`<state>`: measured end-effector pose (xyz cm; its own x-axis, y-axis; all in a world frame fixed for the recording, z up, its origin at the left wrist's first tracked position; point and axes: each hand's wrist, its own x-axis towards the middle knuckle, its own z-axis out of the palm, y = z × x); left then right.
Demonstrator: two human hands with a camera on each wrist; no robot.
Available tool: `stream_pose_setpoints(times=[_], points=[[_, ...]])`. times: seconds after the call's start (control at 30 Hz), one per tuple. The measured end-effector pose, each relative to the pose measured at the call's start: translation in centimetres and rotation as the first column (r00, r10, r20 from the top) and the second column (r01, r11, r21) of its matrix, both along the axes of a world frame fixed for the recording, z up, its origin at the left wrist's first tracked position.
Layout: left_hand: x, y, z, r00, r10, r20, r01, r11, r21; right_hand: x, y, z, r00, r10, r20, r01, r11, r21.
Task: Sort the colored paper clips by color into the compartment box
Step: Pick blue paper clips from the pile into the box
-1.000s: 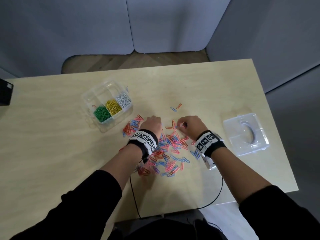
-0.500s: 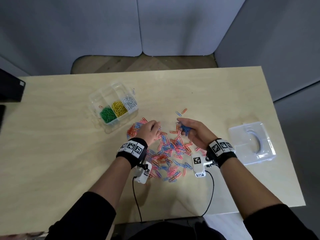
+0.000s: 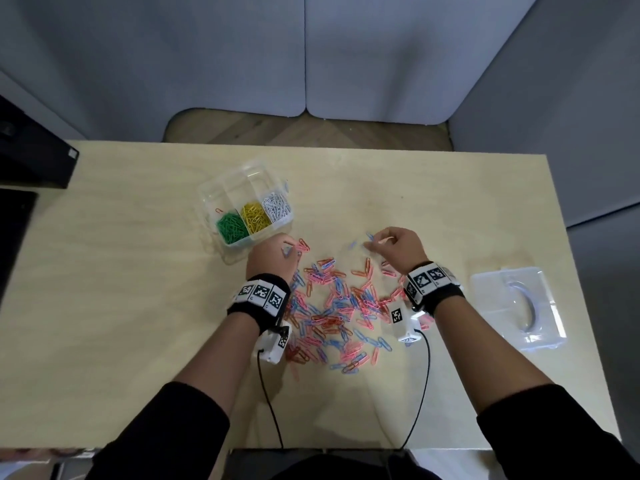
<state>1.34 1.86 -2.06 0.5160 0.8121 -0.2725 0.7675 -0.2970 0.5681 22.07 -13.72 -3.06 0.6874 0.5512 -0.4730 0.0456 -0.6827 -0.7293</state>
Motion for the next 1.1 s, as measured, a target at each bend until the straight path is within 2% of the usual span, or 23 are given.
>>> stream_pose_setpoints(times=[0.1,0.27,0.33,0.4,0.5,0.6,0.73,0.93,1.1], points=[[0.6,0.5,0.2,1.0,-0.005,-0.017,0.006,0.996,0.088,0.3,0.8,-0.6,0.968,0.086,0.236,-0.067,0.994,-0.089],[4.4,3.1,2.4,0.998,-0.053,-0.02,0.056,0.978,0.201,-0.7,1.8,-1.5,0.931,0.229,0.284,-0.173,0.962,-0.209],[6.6,4.9,3.2,0.992,-0.05,-0.113,0.072,0.977,0.201,-1.0,1.7,-1.5,0.923,0.256,0.287,-0.192,0.954,-0.232],[8.8,6.3,3.7,0.962,-0.103,-0.254,0.159,0.964,0.214,-1.1,1.2,-1.3,0.926,0.223,0.304,-0.159,0.962,-0.223],[11.0,7.1,3.7,0.873,-0.195,-0.447,0.311,0.928,0.203,-0.5,0.1,-1.0,0.932,0.152,0.33,-0.084,0.974,-0.209],[11.1,7.5,3.1,0.809,-0.192,-0.555,0.341,0.923,0.177,-0.3,-0.7,-0.9,0.922,0.206,0.327,-0.123,0.959,-0.255],[9.5,8.1,2.2,0.808,-0.166,-0.566,0.332,0.921,0.203,-0.1,-1.7,-1.3,0.925,0.189,0.329,-0.124,0.971,-0.207],[9.4,9.6,2.4,0.854,-0.163,-0.495,0.328,0.906,0.267,-0.6,-1.5,-1.5,0.916,0.188,0.355,-0.141,0.978,-0.154],[11.5,9.3,1.6,0.813,-0.172,-0.556,0.356,0.903,0.241,-0.9,-0.7,-1.5,0.903,0.218,0.371,-0.154,0.969,-0.195]])
